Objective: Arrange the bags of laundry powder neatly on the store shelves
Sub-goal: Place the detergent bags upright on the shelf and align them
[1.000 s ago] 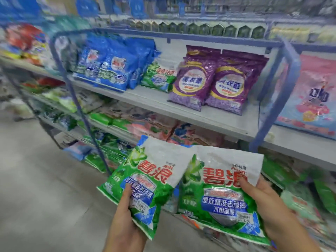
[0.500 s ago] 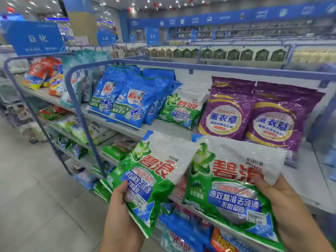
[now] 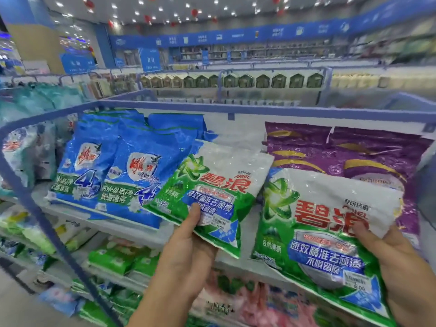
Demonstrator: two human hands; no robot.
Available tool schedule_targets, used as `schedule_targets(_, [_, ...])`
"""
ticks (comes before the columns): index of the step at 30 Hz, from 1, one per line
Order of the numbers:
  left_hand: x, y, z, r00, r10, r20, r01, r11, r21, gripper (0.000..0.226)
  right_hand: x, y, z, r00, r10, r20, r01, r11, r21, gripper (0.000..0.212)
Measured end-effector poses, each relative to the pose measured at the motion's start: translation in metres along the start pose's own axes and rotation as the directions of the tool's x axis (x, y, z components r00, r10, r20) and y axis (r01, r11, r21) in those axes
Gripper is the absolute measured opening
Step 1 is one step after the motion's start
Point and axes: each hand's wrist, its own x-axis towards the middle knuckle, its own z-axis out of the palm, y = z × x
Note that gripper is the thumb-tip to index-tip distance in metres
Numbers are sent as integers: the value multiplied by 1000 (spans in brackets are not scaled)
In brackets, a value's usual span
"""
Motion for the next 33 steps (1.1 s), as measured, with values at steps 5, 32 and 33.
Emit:
schedule_targets(5, [78, 9, 14, 979, -161, 122, 168, 984, -51, 42, 0, 6, 29, 989, -74, -132, 73, 997, -9, 27])
schedule_targets(32, [109, 100, -27, 958, 70, 279, -285, 378, 881, 52, 71, 62, 171, 992, -8, 130, 25, 992, -128, 32])
schedule_targets(33, [112, 98, -29, 956, 117, 270, -294, 359, 886, 55, 79, 70, 177, 994, 4, 105, 17, 980, -199, 32])
